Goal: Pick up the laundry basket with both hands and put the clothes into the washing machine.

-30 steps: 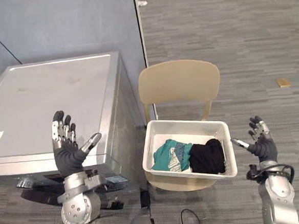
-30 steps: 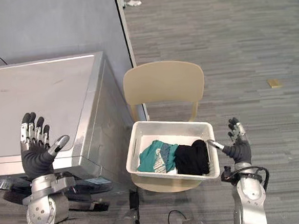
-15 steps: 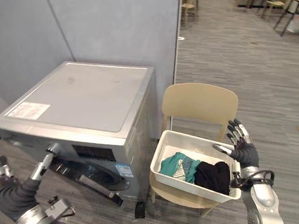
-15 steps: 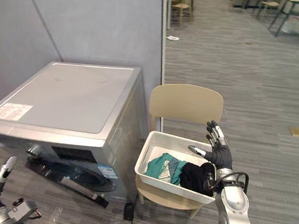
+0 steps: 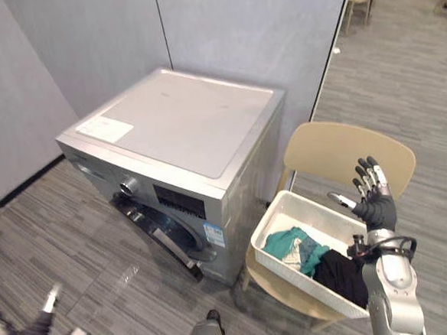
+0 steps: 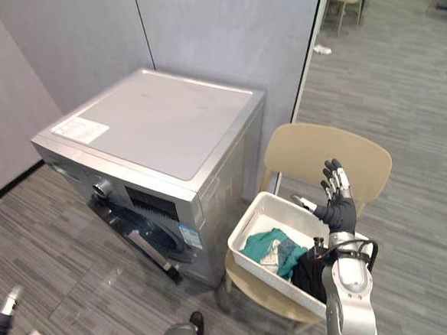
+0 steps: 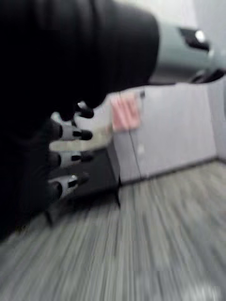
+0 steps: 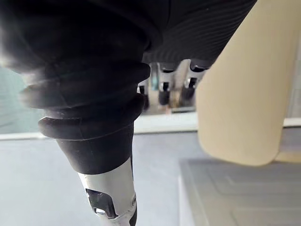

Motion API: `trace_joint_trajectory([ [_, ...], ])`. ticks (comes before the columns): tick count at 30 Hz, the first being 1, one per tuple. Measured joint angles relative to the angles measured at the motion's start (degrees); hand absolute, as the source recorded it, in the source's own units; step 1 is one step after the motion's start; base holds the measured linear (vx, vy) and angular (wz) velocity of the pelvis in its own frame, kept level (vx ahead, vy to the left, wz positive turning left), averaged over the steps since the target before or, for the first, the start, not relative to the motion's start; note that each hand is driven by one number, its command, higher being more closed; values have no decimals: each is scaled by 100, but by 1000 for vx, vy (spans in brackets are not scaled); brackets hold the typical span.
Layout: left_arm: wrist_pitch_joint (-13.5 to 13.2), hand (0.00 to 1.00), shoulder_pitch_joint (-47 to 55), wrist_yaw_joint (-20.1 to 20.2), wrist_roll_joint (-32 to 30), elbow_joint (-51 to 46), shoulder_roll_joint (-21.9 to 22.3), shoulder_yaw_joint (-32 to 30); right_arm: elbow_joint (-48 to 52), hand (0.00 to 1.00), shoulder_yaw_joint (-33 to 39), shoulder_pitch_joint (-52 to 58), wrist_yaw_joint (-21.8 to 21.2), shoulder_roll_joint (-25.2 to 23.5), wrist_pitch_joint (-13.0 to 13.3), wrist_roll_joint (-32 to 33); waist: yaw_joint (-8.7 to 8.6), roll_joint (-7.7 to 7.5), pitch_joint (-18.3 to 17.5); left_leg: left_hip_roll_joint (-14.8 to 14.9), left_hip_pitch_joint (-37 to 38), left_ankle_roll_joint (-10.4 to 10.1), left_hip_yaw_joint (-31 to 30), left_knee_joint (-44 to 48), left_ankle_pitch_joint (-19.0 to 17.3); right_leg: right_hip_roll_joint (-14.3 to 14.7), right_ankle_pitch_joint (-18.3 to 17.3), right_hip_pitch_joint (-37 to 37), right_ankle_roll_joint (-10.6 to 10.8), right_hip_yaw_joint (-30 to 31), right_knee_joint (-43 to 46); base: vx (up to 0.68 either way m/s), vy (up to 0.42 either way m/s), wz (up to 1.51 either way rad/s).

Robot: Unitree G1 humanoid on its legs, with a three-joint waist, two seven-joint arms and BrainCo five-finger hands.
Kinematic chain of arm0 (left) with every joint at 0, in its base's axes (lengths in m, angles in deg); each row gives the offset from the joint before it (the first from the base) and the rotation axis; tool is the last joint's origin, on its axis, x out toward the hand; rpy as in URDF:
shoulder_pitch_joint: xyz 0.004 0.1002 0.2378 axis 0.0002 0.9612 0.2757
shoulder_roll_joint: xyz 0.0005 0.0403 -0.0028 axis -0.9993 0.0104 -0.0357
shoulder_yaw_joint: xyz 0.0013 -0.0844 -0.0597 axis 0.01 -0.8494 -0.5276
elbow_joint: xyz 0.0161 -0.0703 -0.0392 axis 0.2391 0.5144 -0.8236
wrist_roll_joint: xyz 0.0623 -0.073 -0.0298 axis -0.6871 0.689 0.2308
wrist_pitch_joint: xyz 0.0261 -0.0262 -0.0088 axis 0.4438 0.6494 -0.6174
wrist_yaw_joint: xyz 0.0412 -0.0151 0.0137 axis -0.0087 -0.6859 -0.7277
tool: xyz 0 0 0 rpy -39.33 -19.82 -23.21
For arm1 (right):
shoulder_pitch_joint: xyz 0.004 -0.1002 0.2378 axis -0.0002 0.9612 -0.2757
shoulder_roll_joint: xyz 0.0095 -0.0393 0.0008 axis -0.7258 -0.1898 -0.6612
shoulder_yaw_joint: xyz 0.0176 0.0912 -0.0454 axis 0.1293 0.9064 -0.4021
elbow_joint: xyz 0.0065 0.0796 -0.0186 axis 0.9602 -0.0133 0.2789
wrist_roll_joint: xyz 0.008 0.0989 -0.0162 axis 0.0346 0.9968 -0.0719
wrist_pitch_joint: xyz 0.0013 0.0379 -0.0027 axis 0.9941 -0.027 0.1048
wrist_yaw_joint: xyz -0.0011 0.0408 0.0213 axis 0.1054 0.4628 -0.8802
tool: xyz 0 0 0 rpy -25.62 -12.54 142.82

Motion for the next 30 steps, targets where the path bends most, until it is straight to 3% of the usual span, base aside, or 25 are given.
trace_joint_trajectory([
  [1, 68, 0, -118, 12, 107, 888, -35, 11, -85, 0, 27, 94, 90, 34, 2, 6, -99, 127, -94, 65, 85, -315, -170, -117, -201, 38, 67, 2, 77, 9, -95, 11, 202, 1],
  [2, 76, 0, -135, 12, 119, 983, -39, 14, -101, 0, 24, 101, 100, 30, 1, 7, -115, 127, -97, 58, 103, -341, -190, -146, -234, 37, 75, -2, 88, 14, -104, 46, 296, 21],
  [3, 181, 0, -292, 110, 353, 1892, -198, 187, -344, 0, -8, 102, 234, -6, 12, 8, -321, 112, -147, -85, 253, -487, -202, -708, -468, 6, 141, -16, 150, 33, -314, 50, 230, 18],
  [4, 260, 0, -449, 234, 351, 2314, -314, 365, -519, 0, -21, 143, 276, -88, 11, 6, -330, -35, -172, -183, 283, -423, -123, -926, -340, -86, 338, -47, 95, 53, -453, 53, 200, 14],
  [5, 289, 0, -482, 282, 330, 2464, -335, 457, -570, 0, -29, 155, 275, -127, 10, 6, -312, -67, -192, -211, 296, -407, -89, -972, -303, -83, 453, -58, 103, 83, -509, 23, 170, -10],
  [8, 341, 0, -654, 514, 135, 3335, -447, 1162, -651, 0, -173, 187, 364, -157, 28, 5, -341, -66, -205, -365, 646, -337, 108, -1578, -76, -238, 966, -70, 119, 268, -620, -7, 182, -18],
  [10, 385, 0, -792, 685, -250, 3774, -463, 1782, -657, 0, -280, 258, 391, -135, 31, -3, -397, -60, -228, -575, 1117, -251, 305, -2516, 381, -468, 1217, -176, 149, 470, -588, -19, 121, -19],
  [13, 417, 0, -951, 837, -758, 4192, -473, 2177, -796, 0, -336, 268, 401, -119, 36, -16, -402, -22, -237, -803, 1481, -132, 701, -3342, 819, -663, 1234, -531, 178, 898, -440, -52, 137, -51],
  [15, 450, 0, -1058, 878, -774, 4413, -566, 2314, -902, 0, -387, 308, 403, -120, 19, -27, -432, -3, -223, -893, 1577, -65, 849, -3659, 987, -734, 1243, -694, 191, 1069, -422, -55, 68, -41],
  [19, 460, 0, -1209, 893, -873, 4589, -710, 2527, -901, 0, -544, 525, 401, -117, 6, -68, -454, -70, -97, -943, 1684, -23, 869, -3629, 977, -769, 1261, -941, 158, 1137, 249, -74, 22, -6],
  [21, 462, 0, -1244, 899, -872, 4623, -748, 2553, -899, 0, -661, 558, 391, -102, 3, -66, -439, -96, -78, -849, 1580, 71, 864, -3466, 913, -635, 1323, -895, 76, 1132, 273, -101, -20, 7],
  [23, 461, 0, -1262, 991, -879, 4717, -812, 2543, -897, 0, -901, 568, 321, -100, 2, -52, -491, -137, -11, -701, 1540, 107, 767, -3373, 886, -251, 741, -1010, 314, 1249, 1159, -80, -146, 19],
  [24, 462, 0, -1273, 1021, -888, 4729, -911, 2555, -894, 0, -1012, 555, 235, -57, 1, -45, -431, -279, -42, -710, 1574, 95, 693, -3385, 891, -63, 461, -950, 135, 1109, 1090, -8, -164, 6],
  [26, 463, 0, -1252, 1047, -937, 4730, -977, 2671, -866, 0, -1106, 483, 208, -11, 17, 12, -362, -293, -55, -695, 1439, 37, 693, -3372, 931, 105, 337, -728, 198, 1301, 528, -38, -117, -4],
  [27, 463, 0, -1271, 1120, -955, 4743, -1064, 2675, -852, 0, -1187, 481, 144, -18, 54, 75, -308, -440, -99, -755, 1357, -90, 712, -3457, 1042, 156, 70, -585, 18, 1544, -147, -36, -133, 3],
  [28, 495, 0, -1362, 1127, -956, 4837, -1009, 2676, -893, 0, -1179, 494, 112, 29, 66, 131, -292, -386, -109, -674, 1378, -72, 658, -3574, 1147, 288, 168, -563, -110, 1528, -285, -28, -152, 2],
  [30, 505, 0, -1330, 1120, -953, 4854, -936, 2655, -933, 0, -1226, 541, 114, 54, 76, 265, -288, -203, -50, -581, 1395, -97, 556, -3701, 1316, 396, 219, -540, -113, 1505, -368, -30, -104, 3],
])
